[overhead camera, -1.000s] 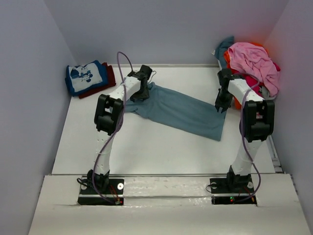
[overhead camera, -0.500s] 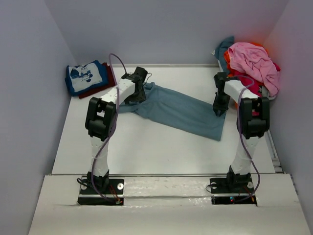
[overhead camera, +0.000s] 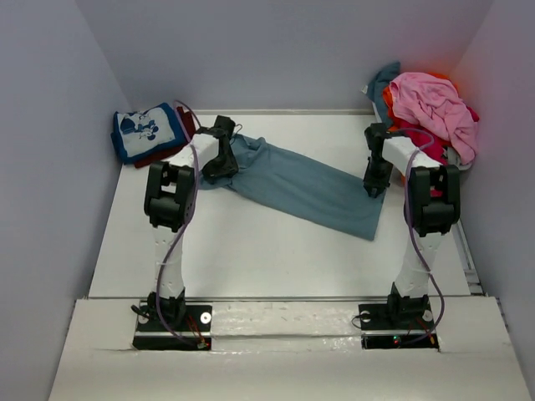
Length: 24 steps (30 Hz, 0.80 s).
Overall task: Fold and stack the t-shirts
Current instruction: Rotate the tshirt 90 degrees
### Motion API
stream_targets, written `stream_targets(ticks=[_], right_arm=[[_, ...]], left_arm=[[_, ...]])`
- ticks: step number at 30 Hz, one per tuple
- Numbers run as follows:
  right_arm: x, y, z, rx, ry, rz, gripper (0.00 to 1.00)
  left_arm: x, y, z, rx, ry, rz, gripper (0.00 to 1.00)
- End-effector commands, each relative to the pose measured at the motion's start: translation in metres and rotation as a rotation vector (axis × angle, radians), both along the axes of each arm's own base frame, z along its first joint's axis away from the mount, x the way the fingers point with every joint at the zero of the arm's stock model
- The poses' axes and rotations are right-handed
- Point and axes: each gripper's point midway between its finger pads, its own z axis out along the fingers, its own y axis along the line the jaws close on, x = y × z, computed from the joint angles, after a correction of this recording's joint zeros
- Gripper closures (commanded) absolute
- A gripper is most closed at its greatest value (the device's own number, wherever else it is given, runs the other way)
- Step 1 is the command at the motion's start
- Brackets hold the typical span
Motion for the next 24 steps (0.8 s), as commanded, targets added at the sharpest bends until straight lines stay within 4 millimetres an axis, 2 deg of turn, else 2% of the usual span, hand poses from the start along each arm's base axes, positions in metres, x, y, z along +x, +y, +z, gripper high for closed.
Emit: stream_targets(ticks=[1, 7, 12, 16, 24], right_arm=[[-0.035, 0.005, -0.034, 0.047, 0.164, -0.004, 0.73], [-0.050, 0.005, -0.034, 0.053, 0.188, -0.007, 0.73], [-0.070, 0.013, -0.034, 0.078, 0.210, -0.012, 0.74], [-0.094, 0.029, -0.033, 0.105, 0.227, 0.011, 0.74], [-0.128, 0.065, -0.024, 0.143, 0.233, 0.104, 0.74]], left_arm=[[0.008, -0.006, -0.026, -0.002, 0.042, -0.026, 0.26], [0.018, -0.006, -0.037, 0.018, 0.063, -0.052, 0.26], [0.029, -0.008, -0.033, 0.025, 0.051, -0.057, 0.26], [0.036, -0.011, -0.033, 0.018, 0.045, -0.057, 0.26], [0.051, -0.013, -0.022, 0.027, 0.020, -0.066, 0.26]])
